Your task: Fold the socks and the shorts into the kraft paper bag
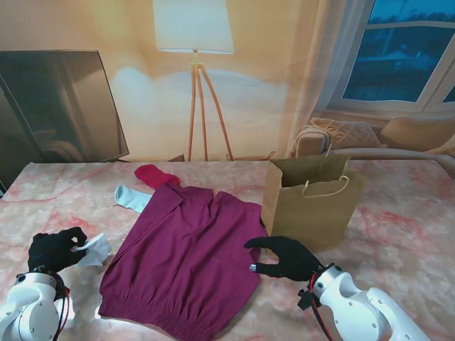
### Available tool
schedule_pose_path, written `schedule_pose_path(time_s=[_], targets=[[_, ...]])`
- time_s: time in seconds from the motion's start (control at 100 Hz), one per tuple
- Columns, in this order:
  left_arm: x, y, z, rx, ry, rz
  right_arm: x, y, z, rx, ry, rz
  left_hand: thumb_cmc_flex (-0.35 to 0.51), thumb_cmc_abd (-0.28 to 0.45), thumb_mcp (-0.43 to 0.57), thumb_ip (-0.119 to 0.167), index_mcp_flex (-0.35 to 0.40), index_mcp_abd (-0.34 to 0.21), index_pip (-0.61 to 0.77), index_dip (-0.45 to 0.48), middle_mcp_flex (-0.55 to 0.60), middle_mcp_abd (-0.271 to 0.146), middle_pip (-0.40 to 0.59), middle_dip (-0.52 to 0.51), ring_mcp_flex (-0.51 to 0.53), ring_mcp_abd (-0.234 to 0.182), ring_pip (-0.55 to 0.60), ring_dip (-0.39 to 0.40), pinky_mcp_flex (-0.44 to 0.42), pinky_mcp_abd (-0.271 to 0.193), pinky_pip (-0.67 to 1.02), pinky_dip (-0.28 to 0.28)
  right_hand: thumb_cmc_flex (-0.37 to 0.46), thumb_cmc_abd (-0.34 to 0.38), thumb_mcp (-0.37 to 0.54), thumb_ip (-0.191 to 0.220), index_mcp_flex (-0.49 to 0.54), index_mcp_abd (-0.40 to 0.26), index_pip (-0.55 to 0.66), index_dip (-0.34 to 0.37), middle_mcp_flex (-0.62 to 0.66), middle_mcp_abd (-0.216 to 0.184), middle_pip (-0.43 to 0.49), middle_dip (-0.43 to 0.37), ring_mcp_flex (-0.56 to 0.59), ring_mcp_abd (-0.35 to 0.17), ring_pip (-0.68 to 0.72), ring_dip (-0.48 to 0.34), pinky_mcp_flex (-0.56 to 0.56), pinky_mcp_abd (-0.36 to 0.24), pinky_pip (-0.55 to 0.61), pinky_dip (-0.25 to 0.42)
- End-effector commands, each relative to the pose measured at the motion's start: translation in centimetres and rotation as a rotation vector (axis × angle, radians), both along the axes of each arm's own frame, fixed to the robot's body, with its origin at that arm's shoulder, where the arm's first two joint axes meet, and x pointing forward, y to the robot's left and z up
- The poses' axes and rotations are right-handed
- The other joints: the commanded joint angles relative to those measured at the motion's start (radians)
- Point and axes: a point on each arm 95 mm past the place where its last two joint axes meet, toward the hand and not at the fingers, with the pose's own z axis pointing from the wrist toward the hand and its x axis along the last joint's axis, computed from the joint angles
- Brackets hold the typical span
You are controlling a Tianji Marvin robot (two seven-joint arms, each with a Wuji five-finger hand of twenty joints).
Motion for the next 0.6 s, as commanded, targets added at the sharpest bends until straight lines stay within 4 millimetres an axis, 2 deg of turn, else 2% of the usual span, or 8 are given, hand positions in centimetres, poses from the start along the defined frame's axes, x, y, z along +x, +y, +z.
schedule_pose_path(time_s=[0.0, 0.13, 0.27, 0.36, 0.59], targets=[[0.2, -1.2, 1.5, 0.0, -0.052, -0.032, -0.1, 0.7, 0.5, 0.007, -0.015, 0.01, 0.038, -0.003, 0.068, -0.006, 0.042, -0.042, 0.068, 0.027, 0.026, -0.021, 0.003, 0.034, 0.037, -0.017, 0.032, 0.023, -0.002, 0.009, 0.016, 0.023, -0.012, 0.007, -0.009, 0.043, 0.015, -0.018, 0.016, 0.005, 0.016, -0.025, 0.025, 0.01, 0.031, -0.003, 0.029, 0.016, 0.005, -0.017, 0.025, 0.031], [0.1, -3.1, 3.2, 0.009, -0.116, -0.075, 0.0, 1.4, 1.3, 0.011, -0.038, 0.038, 0.036, -0.004, 0.076, -0.002, 0.041, -0.036, 0.07, 0.031, 0.025, -0.022, 0.001, 0.049, 0.055, -0.011, 0.048, 0.037, 0.004, 0.014, 0.022, 0.022, -0.019, -0.01, 0.0, 0.041, 0.011, -0.014, 0.015, 0.004, 0.013, -0.023, 0.026, 0.011, 0.034, -0.006, 0.03, 0.016, 0.01, -0.022, 0.025, 0.027], [-0.2, -5.8, 4.4, 0.018, -0.157, -0.14, 0.2, 2.7, 2.4, 0.013, -0.071, 0.068, 0.029, -0.01, 0.084, 0.001, 0.04, -0.032, 0.07, 0.034, 0.034, -0.016, -0.002, 0.054, 0.075, -0.012, 0.067, 0.052, 0.014, 0.019, 0.029, 0.021, -0.021, -0.068, 0.035, 0.037, -0.01, -0.001, 0.007, 0.0, -0.003, -0.02, 0.028, 0.013, 0.036, -0.01, 0.03, 0.015, 0.017, -0.028, 0.021, 0.018], [-0.3, -7.7, 4.9, 0.012, -0.175, -0.187, 0.2, 3.7, 3.1, 0.026, -0.101, 0.077, 0.025, -0.012, 0.091, 0.003, 0.042, -0.024, 0.069, 0.036, 0.037, -0.015, -0.005, 0.057, 0.081, -0.009, 0.078, 0.065, 0.019, 0.022, 0.034, 0.019, -0.023, -0.104, 0.067, 0.03, -0.028, 0.01, 0.0, -0.002, -0.018, -0.019, 0.03, 0.014, 0.037, -0.012, 0.031, 0.015, 0.019, -0.033, 0.02, 0.014], [-0.1, -12.4, 5.4, -0.012, -0.201, -0.305, 0.1, 6.0, 3.9, 0.051, -0.156, 0.099, 0.02, -0.02, 0.101, 0.004, 0.043, -0.023, 0.068, 0.037, 0.041, -0.011, -0.008, 0.06, 0.086, -0.006, 0.082, 0.075, 0.022, 0.029, 0.037, 0.016, 0.015, -0.163, 0.066, 0.01, -0.09, 0.043, -0.027, -0.013, -0.086, -0.011, 0.029, 0.016, -0.004, -0.013, 0.016, 0.008, -0.001, -0.046, -0.002, 0.003]])
